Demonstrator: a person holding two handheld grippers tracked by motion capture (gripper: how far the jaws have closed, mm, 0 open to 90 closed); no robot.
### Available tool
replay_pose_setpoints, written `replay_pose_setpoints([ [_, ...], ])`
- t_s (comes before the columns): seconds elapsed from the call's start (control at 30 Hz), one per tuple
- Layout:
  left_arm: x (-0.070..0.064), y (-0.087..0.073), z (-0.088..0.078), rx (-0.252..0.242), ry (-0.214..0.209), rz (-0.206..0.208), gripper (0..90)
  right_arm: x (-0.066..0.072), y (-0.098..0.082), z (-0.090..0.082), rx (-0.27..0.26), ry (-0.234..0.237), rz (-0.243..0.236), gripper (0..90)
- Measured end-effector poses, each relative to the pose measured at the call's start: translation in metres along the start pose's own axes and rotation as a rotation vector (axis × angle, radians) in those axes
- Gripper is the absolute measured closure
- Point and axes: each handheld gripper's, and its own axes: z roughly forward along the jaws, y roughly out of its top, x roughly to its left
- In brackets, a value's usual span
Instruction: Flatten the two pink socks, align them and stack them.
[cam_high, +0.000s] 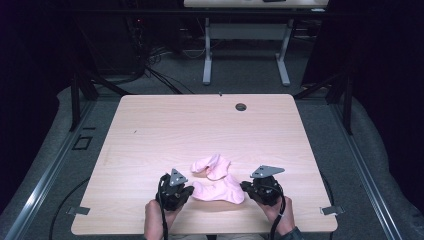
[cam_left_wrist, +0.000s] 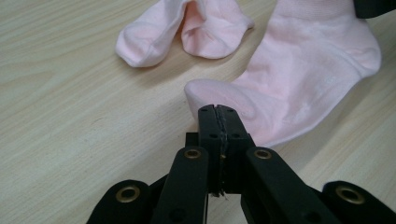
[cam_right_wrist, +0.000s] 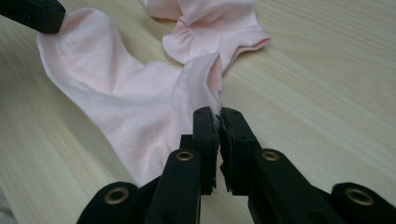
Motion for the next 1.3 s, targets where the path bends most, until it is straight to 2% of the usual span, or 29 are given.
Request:
replay_pose_setpoints([
  [0.03,0.001,-0.001,0.000,0.002,0.002,0.005,89.9,0.002,-0.002,-0.003,0.012,-0.015,0.008,84.2],
  [0.17,0.002,-0.007,0.004,0.041,0.002,0.004,89.7,0.005,-0.007,-0.001,0.041,-0.025,0.016,83.4],
  [0.27,0.002,-0.014,0.008,0.072,-0.009,-0.010,88.6,0.008,-0.013,0.006,0.090,-0.004,0.021,79.8],
  [0.33,0.003,-0.017,0.006,0.072,-0.014,-0.023,79.2,0.009,-0.016,0.008,0.102,0.013,0.030,71.7],
  [0.37,0.006,-0.016,0.001,0.055,-0.010,-0.034,66.1,0.007,-0.016,0.006,0.092,0.020,0.032,64.0],
  [0.4,0.006,-0.016,0.001,0.055,-0.010,-0.034,61.3,0.007,-0.016,0.006,0.092,0.020,0.032,64.0],
  [0.43,0.010,-0.013,-0.003,0.038,-0.012,-0.051,55.6,0.004,-0.012,0.005,0.079,0.034,0.034,59.5],
  [0.47,0.010,-0.013,-0.003,0.038,-0.012,-0.051,52.0,0.004,-0.012,0.005,0.079,0.034,0.034,59.5],
  [0.53,0.013,-0.009,-0.001,0.038,-0.001,-0.069,50.8,0.002,-0.002,0.008,0.082,0.031,0.025,56.6],
  [0.67,0.009,-0.007,0.010,0.078,-0.001,-0.038,53.8,0.001,0.005,0.020,0.094,0.040,0.016,57.1],
  [0.73,0.003,-0.009,0.018,0.104,0.007,-0.015,57.3,0.003,0.008,0.030,0.132,0.043,-0.013,61.1],
  [0.8,0.002,-0.009,0.019,0.111,0.013,-0.008,62.6,0.006,0.008,0.035,0.138,0.035,-0.020,65.4],
  [0.83,0.001,-0.010,0.020,0.116,0.017,-0.002,62.6,0.006,0.008,0.035,0.138,0.035,-0.020,65.4],
  [0.9,-0.001,-0.010,0.021,0.122,0.032,0.016,69.5,0.008,0.008,0.037,0.142,0.025,-0.027,69.3],
  [0.93,-0.002,-0.011,0.022,0.123,0.031,0.021,75.7,0.010,0.009,0.037,0.155,0.012,-0.028,75.4],
  [1.0,-0.003,-0.011,0.022,0.129,0.037,0.037,77.6,0.010,0.008,0.038,0.154,0.010,-0.031,77.5],
  [1.07,-0.004,-0.012,0.023,0.127,0.035,0.037,84.4,0.010,0.006,0.039,0.161,0.013,-0.029,84.6],
  [1.13,-0.004,-0.013,0.023,0.124,0.037,0.051,87.5,0.010,0.004,0.039,0.147,0.018,-0.025,87.8],
  [1.3,-0.003,-0.013,0.023,0.116,0.033,0.053,89.0,0.012,0.003,0.037,0.142,0.014,-0.019,88.9],
])
